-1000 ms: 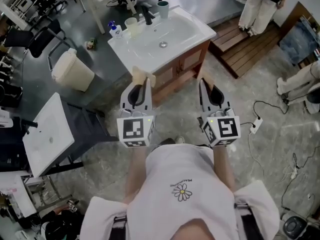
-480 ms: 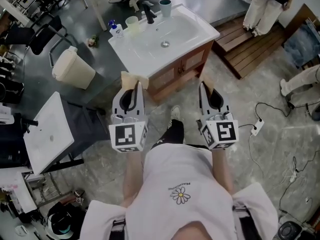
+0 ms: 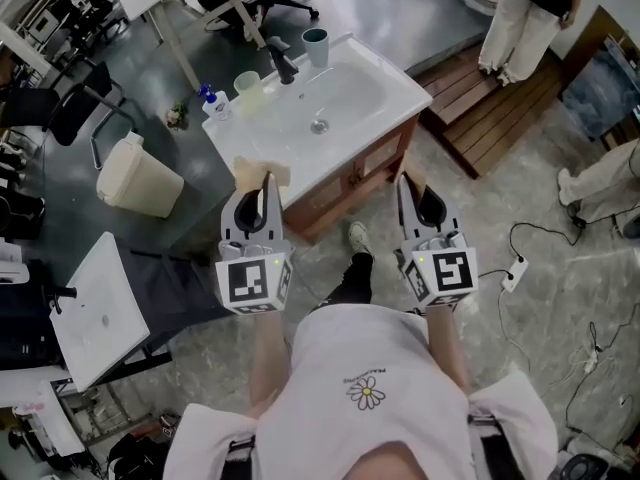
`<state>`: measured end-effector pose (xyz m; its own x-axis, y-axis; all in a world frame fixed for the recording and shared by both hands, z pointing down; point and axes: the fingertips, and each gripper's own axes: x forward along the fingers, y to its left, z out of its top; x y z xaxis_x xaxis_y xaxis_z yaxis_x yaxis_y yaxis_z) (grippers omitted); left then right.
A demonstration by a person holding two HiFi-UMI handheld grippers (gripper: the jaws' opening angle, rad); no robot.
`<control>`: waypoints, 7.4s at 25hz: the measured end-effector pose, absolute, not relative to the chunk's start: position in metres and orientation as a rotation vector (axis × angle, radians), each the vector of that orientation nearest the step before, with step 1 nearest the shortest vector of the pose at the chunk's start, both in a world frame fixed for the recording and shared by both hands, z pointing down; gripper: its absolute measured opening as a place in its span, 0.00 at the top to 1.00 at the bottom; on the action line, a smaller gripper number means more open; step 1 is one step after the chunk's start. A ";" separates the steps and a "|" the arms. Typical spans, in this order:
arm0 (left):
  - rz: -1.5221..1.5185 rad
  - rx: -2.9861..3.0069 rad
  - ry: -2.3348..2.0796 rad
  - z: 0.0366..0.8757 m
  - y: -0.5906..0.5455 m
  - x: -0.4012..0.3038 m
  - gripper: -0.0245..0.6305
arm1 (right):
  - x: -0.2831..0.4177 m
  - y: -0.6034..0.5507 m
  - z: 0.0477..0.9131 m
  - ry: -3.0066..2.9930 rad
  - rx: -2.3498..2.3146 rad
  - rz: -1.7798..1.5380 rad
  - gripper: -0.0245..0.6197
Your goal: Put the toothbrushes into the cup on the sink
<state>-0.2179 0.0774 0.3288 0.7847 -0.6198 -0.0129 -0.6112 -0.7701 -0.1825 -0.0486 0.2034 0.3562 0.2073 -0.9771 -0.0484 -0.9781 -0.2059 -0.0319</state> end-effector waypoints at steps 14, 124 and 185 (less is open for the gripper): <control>-0.007 -2.769 1.090 0.313 -0.096 -0.088 0.90 | 0.082 0.013 0.338 2.135 -2.325 0.074 0.92; -0.159 -2.448 1.958 0.351 -0.212 -0.056 0.90 | 0.146 -0.341 0.371 2.451 -1.531 0.186 0.92; -0.014 -2.405 1.842 0.345 -0.175 -0.050 0.90 | 0.118 -0.180 0.358 2.694 -1.750 0.155 0.95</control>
<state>-0.0504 -0.1754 0.3449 0.2626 -0.9630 -0.0606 -0.9620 -0.2564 -0.0945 0.1177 -0.1797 0.3583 -0.4059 -0.9139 0.0098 -0.9067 0.4040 0.1212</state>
